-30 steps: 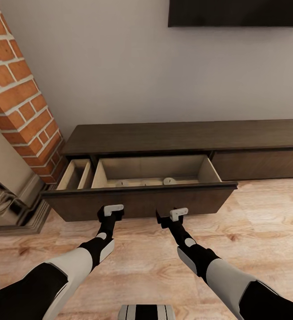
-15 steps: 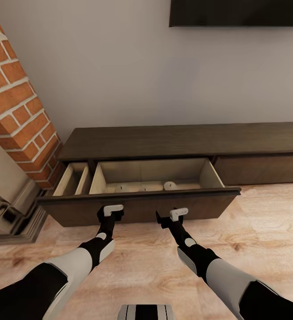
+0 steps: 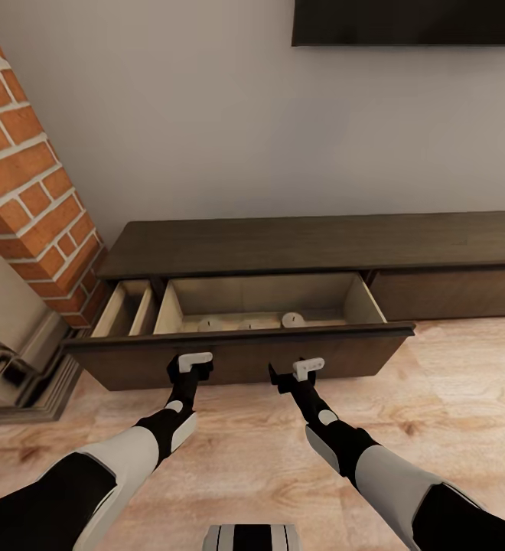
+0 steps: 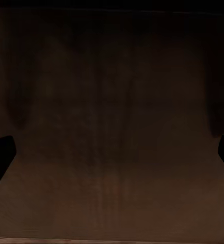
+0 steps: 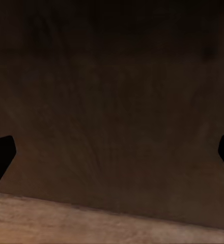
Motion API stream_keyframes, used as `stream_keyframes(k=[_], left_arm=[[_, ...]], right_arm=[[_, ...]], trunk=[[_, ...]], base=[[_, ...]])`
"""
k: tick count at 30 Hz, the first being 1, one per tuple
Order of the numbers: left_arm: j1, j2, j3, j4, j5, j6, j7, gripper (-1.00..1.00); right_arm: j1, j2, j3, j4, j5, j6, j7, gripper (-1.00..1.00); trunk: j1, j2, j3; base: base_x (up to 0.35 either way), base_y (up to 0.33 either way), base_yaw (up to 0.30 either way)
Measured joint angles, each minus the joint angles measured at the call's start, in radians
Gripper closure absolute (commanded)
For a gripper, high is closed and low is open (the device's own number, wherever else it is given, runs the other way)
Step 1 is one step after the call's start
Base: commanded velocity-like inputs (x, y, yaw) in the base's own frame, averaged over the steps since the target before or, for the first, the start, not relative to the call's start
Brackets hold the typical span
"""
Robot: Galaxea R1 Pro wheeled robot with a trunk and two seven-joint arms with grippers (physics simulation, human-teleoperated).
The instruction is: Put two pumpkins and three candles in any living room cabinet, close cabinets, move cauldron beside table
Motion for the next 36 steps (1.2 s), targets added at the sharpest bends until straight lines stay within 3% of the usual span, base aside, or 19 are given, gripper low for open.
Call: stream_keyframes(k=[36], left_arm=[[0.000, 0.000, 0.005, 0.000, 0.003, 0.000, 0.001, -1.00]], right_arm=[[0.000, 0.000, 0.000, 0.000, 0.000, -0.002, 0.000, -1.00]], trunk=[[0.000, 0.000, 0.000]], base=[[0.088, 0.000, 0.000]])
